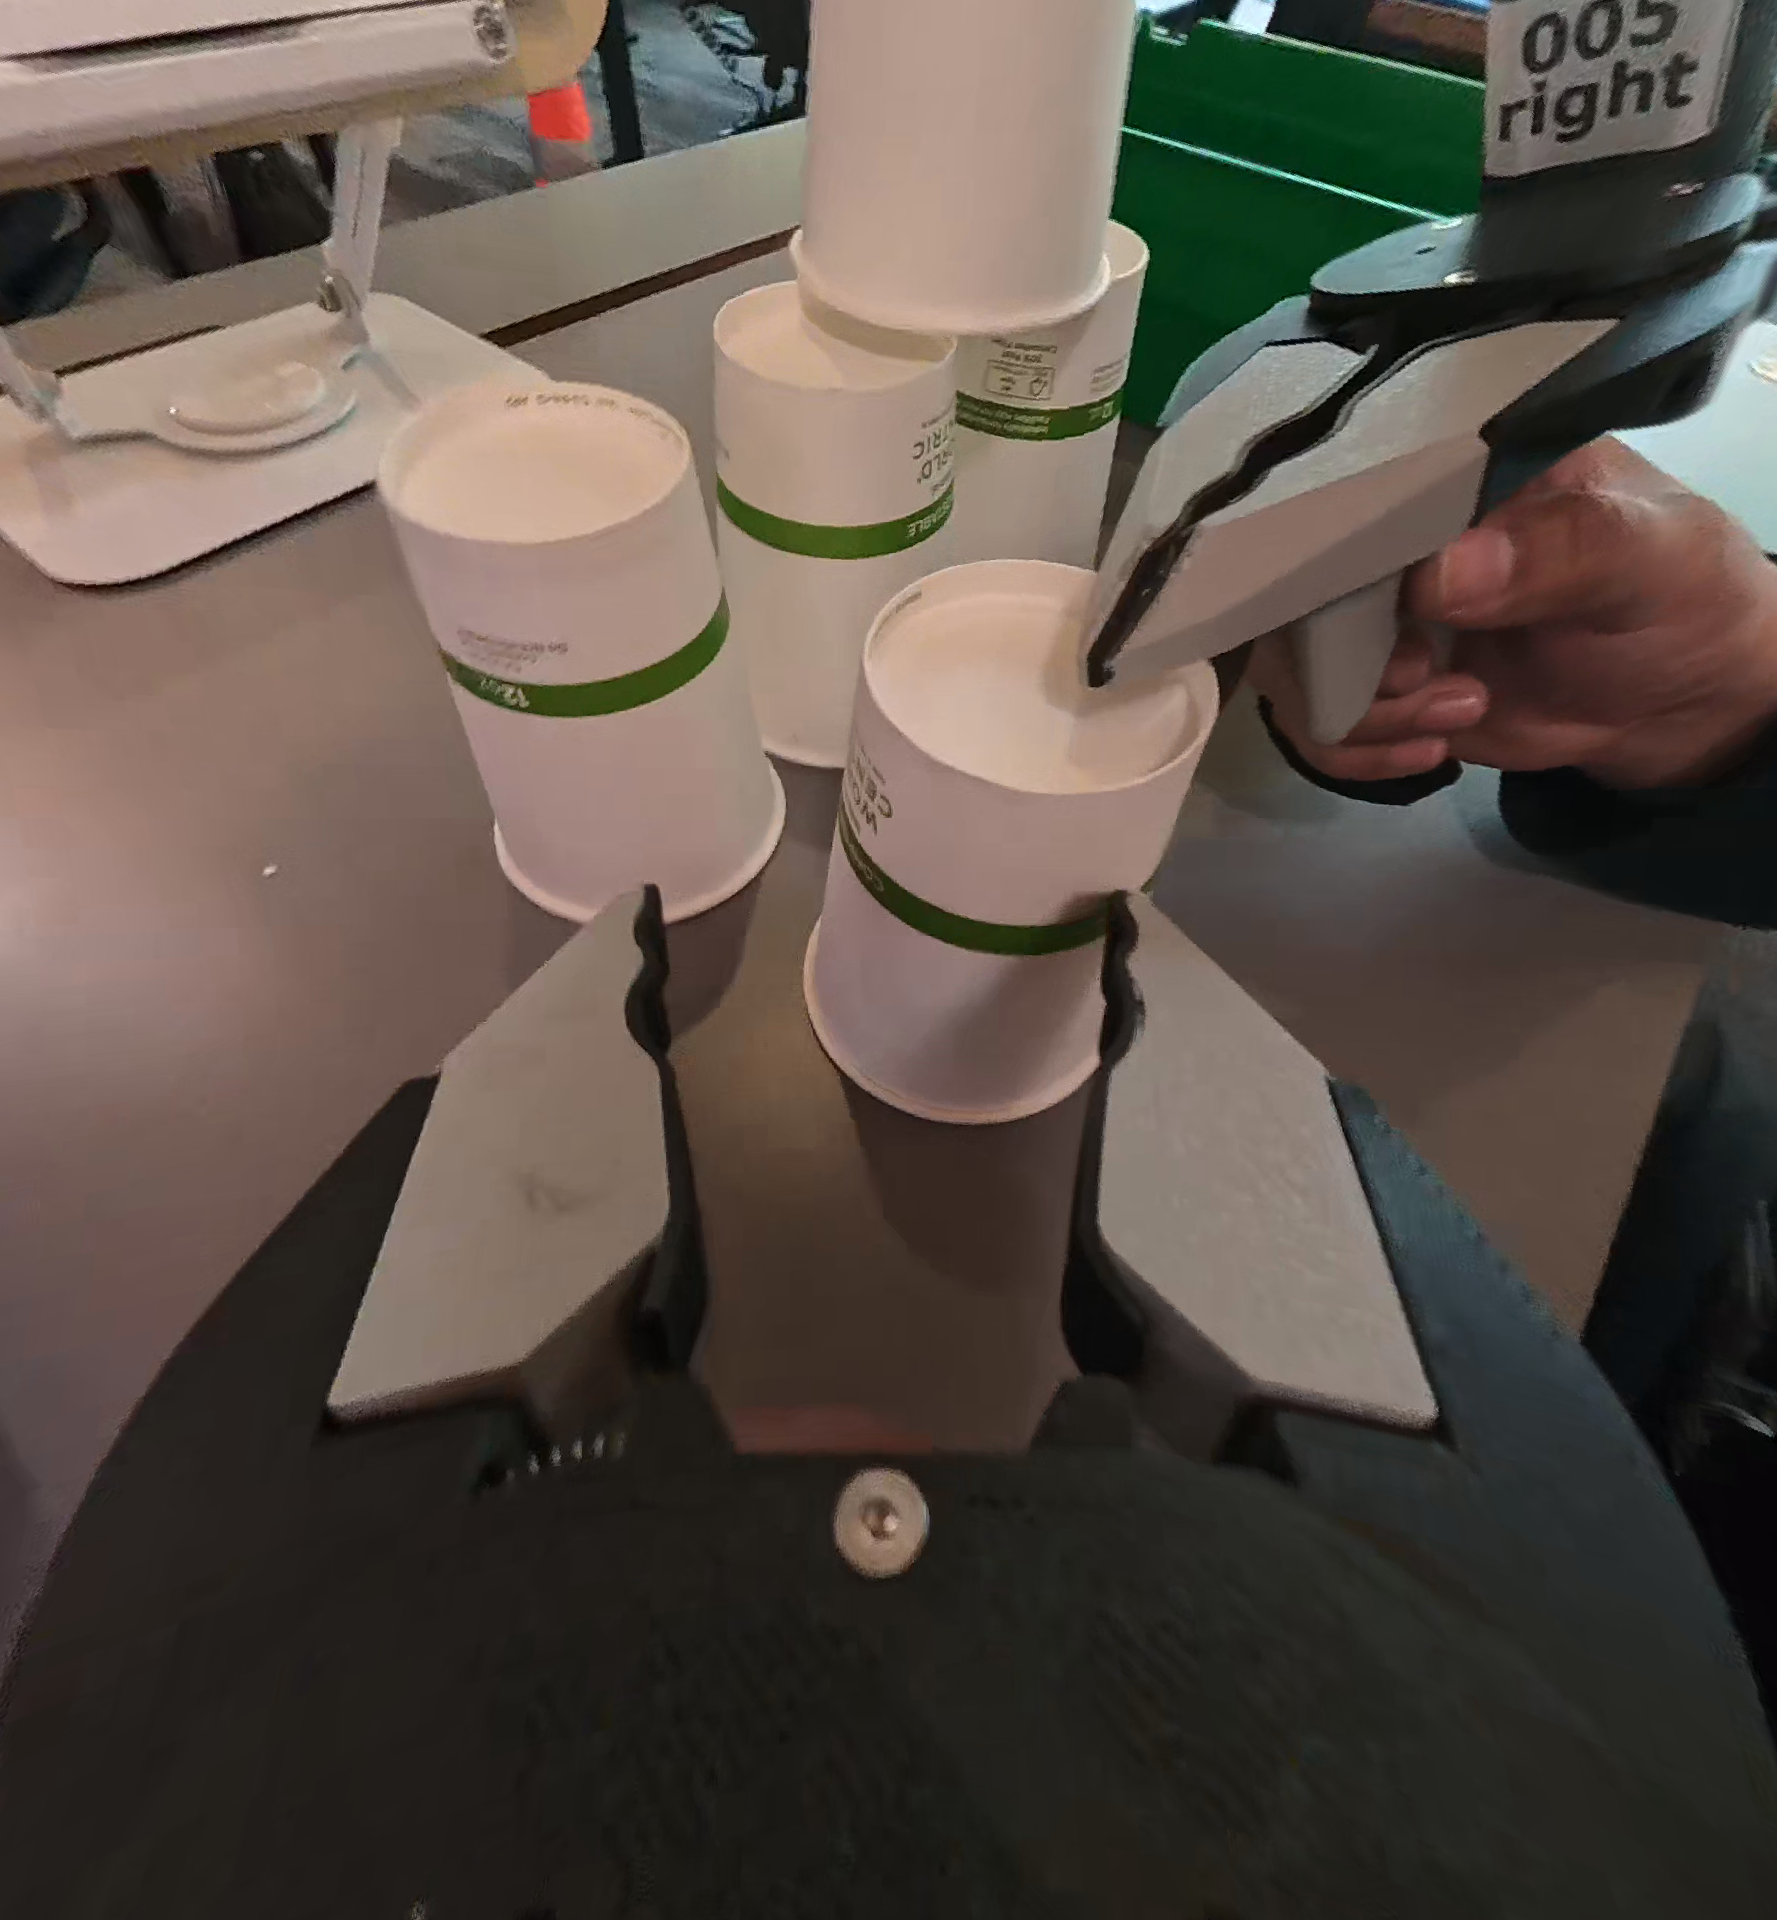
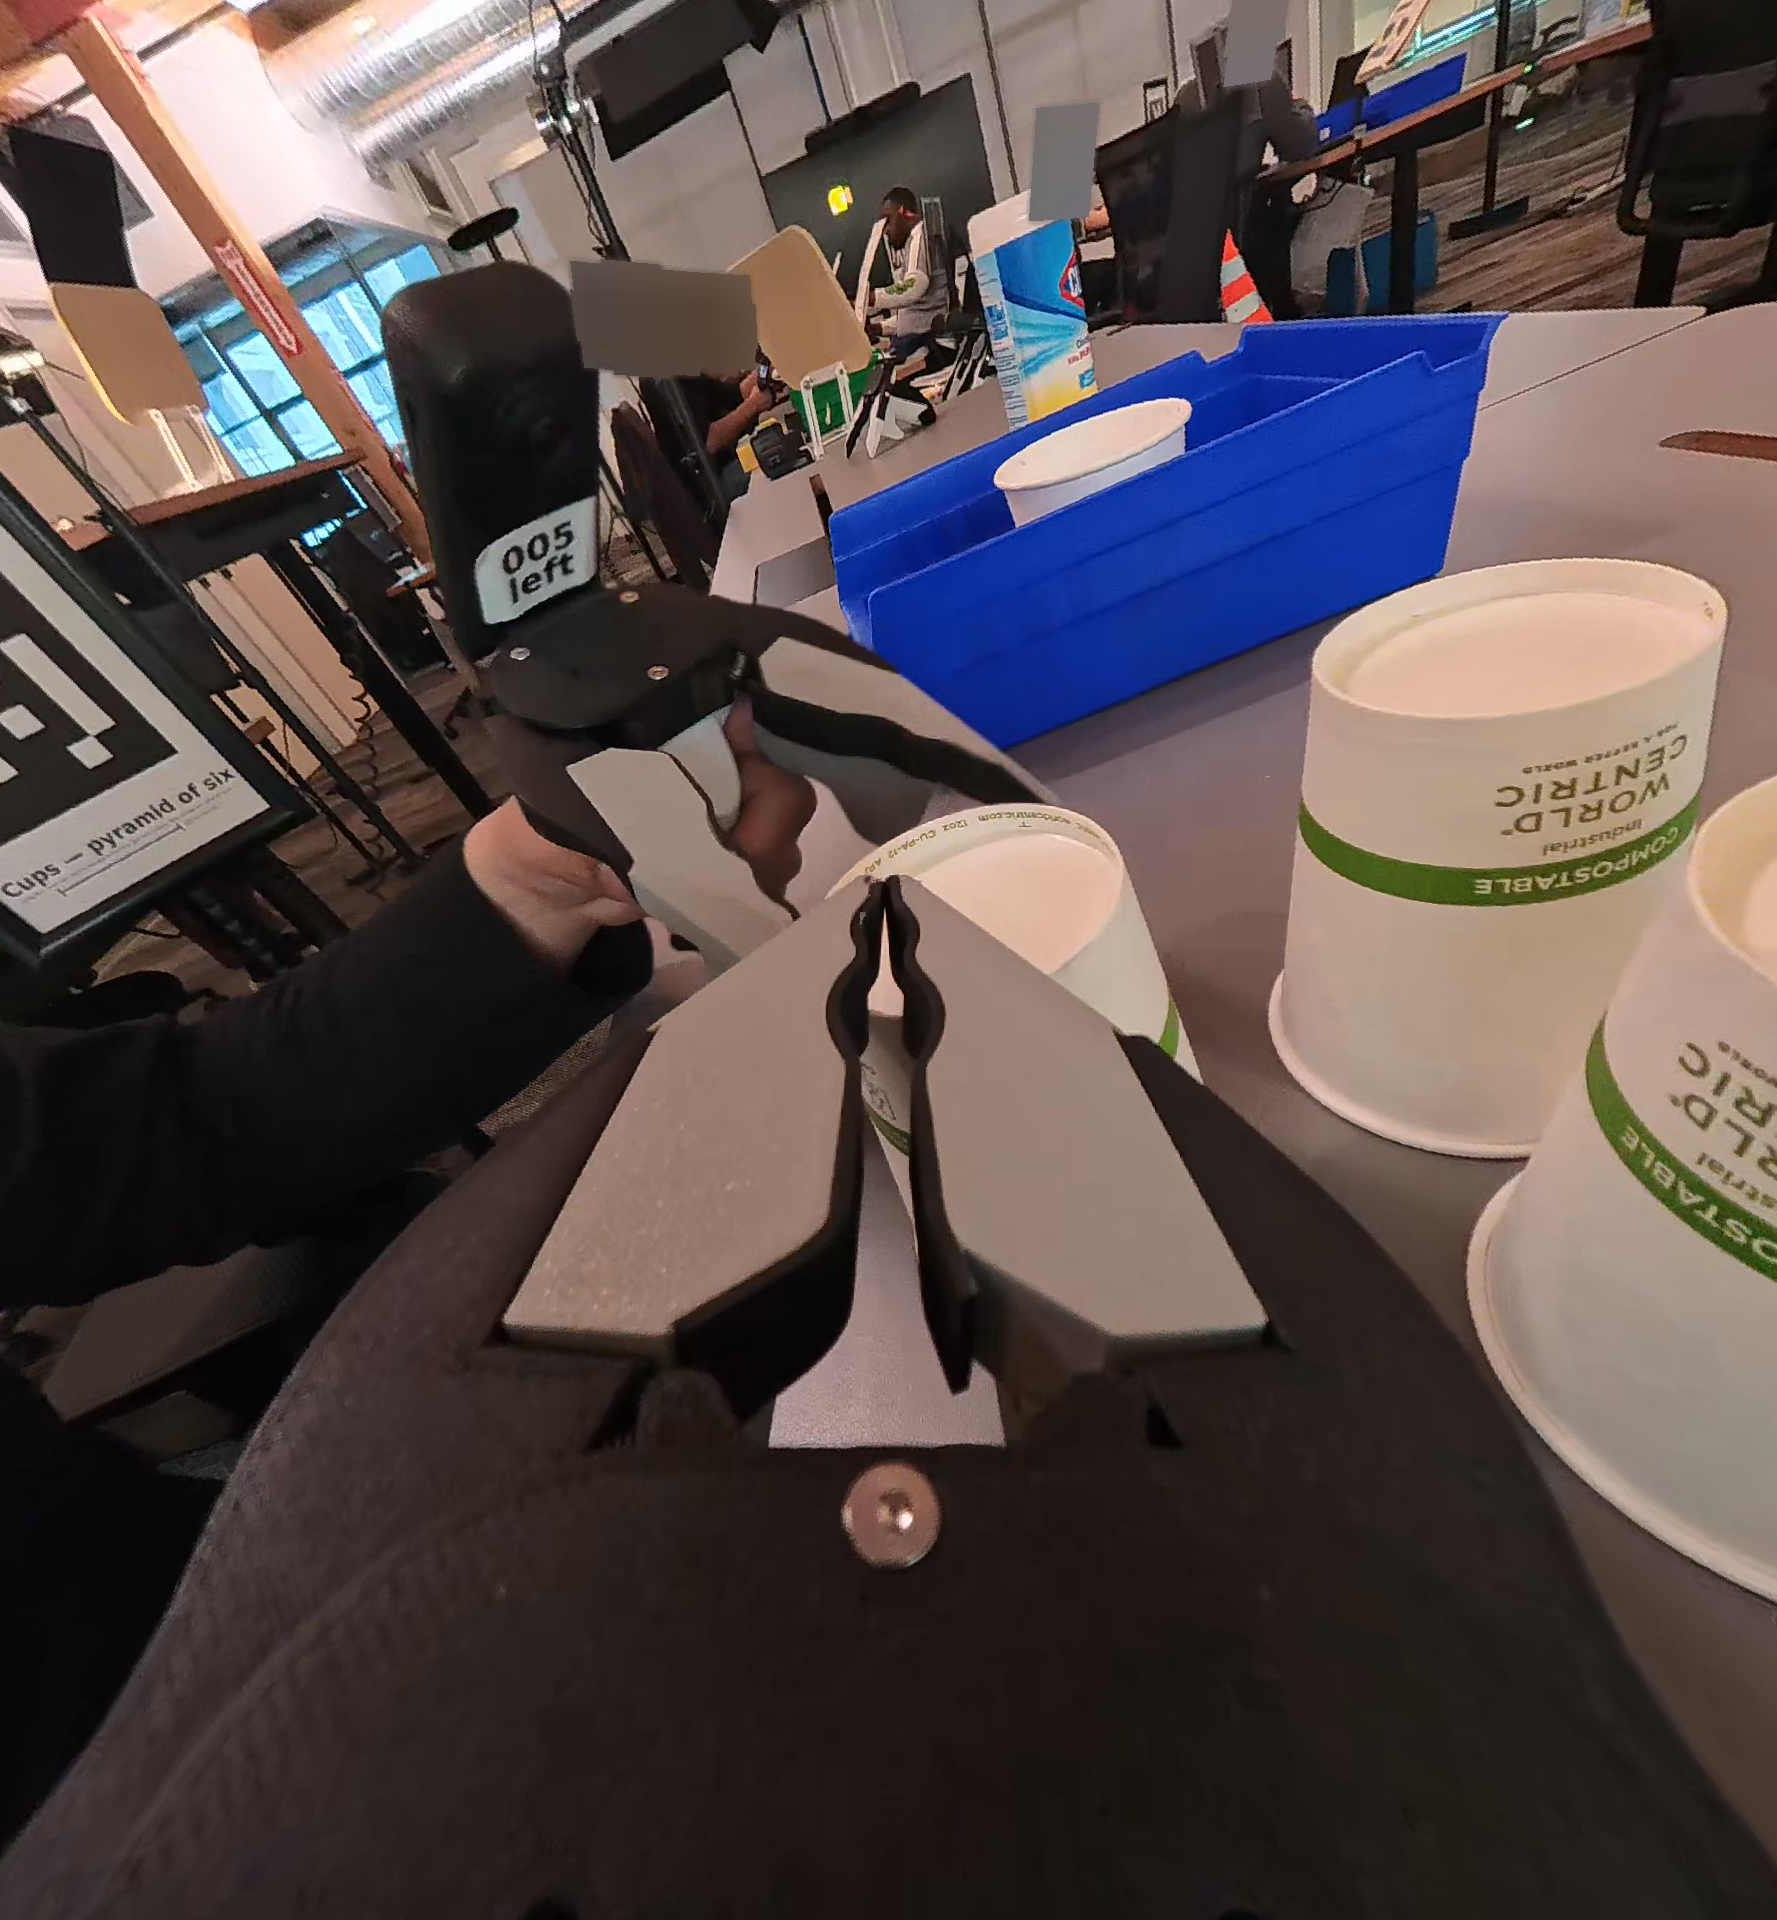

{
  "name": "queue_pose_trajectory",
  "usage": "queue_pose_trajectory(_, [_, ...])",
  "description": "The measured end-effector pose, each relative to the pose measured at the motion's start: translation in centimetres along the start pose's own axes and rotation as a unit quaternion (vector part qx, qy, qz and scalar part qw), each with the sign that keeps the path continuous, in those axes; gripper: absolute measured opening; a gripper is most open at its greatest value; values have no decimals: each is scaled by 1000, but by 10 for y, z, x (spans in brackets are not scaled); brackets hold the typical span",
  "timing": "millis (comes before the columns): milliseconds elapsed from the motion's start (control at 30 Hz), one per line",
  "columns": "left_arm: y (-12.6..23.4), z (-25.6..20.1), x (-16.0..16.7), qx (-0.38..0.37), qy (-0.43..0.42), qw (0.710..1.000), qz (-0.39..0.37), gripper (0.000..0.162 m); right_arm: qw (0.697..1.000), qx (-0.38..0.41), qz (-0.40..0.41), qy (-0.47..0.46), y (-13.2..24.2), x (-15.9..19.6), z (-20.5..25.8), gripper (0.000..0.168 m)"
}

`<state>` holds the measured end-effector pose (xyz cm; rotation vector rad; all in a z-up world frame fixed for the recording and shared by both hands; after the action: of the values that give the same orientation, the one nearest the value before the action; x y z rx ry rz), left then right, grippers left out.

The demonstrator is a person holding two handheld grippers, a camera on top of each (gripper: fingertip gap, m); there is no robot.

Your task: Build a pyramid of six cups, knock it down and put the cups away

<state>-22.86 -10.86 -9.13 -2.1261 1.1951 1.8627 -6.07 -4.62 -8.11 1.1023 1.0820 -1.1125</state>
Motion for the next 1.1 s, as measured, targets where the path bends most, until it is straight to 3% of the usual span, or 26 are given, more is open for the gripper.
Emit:
queue_pose_trajectory(33, [-3,0,-2,10,-13,1000,2,86,1000,1,-1,-1,0,0,0,0])
queue_pose_trajectory(200, [-19,-3,-8,54,-81,995,-28,102,1000,-9,-8,-14,2,0,-3,0])
queue_pose_trajectory(367, [-28,-9,-3,86,-112,989,-42,108,1000,-11,-7,-14,2,0,-2,0])
queue_pose_trajectory(667, [-48,-25,-1,116,-85,990,-9,96,999,-43,-5,-9,-5,1,6,0])
queue_pose_trajectory(767, [-48,-25,-1,100,-82,991,-21,85,999,-51,-1,-2,-6,1,9,0])
queue_pose_trajectory(1100, [-41,-21,3,104,-85,990,-34,84,997,-31,11,74,-10,1,18,5])
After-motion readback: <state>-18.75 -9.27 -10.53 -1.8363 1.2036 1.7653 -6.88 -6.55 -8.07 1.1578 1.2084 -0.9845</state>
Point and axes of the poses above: each gripper's, where its closed fingertips meet, y back along the fingers, x out of its underside, z = x × y across the jaws, the point moved 9 cm from there along y, back along the fingers, and after that the axes turned 13 degrees about y, right-handed, at the moved point
